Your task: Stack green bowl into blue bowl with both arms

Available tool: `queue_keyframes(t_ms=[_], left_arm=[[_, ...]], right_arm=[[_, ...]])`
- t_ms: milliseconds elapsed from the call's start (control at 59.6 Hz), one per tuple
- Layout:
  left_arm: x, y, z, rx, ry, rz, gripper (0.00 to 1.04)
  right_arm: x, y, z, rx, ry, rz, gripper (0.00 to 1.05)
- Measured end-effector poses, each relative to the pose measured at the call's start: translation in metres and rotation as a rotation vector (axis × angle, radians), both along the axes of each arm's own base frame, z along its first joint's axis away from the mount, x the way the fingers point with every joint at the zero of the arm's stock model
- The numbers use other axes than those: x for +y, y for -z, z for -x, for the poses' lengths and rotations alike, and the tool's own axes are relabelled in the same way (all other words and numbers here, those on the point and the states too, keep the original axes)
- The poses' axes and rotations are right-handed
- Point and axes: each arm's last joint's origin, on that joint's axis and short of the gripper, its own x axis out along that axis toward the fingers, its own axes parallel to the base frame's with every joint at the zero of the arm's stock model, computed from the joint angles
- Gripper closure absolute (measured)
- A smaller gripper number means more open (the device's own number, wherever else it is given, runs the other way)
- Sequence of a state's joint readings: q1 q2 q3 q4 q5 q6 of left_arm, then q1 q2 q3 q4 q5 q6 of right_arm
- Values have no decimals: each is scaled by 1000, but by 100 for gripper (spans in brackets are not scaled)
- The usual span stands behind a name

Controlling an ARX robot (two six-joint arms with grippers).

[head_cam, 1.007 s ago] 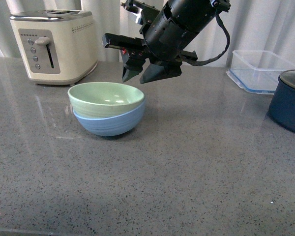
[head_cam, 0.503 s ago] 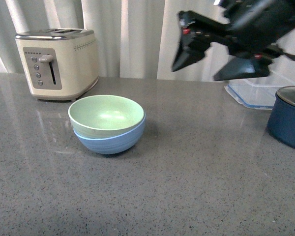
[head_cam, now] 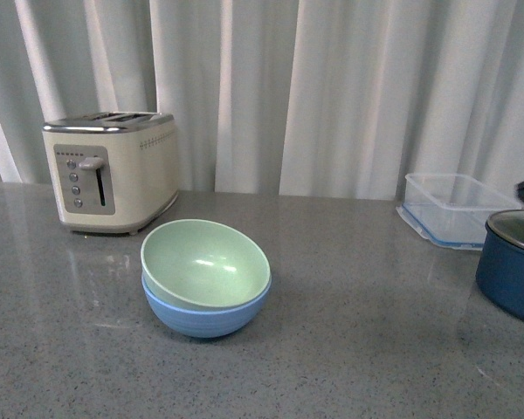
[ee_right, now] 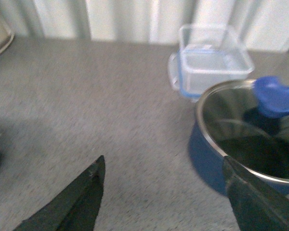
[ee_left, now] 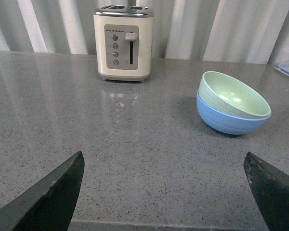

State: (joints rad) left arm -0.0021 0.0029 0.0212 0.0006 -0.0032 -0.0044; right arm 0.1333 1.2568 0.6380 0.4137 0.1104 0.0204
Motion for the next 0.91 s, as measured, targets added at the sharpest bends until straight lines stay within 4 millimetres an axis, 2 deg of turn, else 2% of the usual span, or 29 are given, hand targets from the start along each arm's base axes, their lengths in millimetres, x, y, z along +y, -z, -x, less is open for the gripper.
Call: queue_keyframes(t_ms=[34,117,302,352,520,906], left_arm=[[0,0,0,0,0,0,7],[0,0,0,0,2,0,7],[0,0,0,0,2,0,7],[0,0,0,0,2,0,7],[0,0,0,0,2,0,7],[0,0,0,0,2,0,7]], right_arm=[[-4,4,12,-107,12,-6,46],[-10,6,29,-206,20,-15,60],[-18,31,57,-190,21,-8,92],[-19,36,65,-189,14,-8,104],[-32,47,85,-197,26,-5,104],[-32,64,117,-194,22,-5,104]])
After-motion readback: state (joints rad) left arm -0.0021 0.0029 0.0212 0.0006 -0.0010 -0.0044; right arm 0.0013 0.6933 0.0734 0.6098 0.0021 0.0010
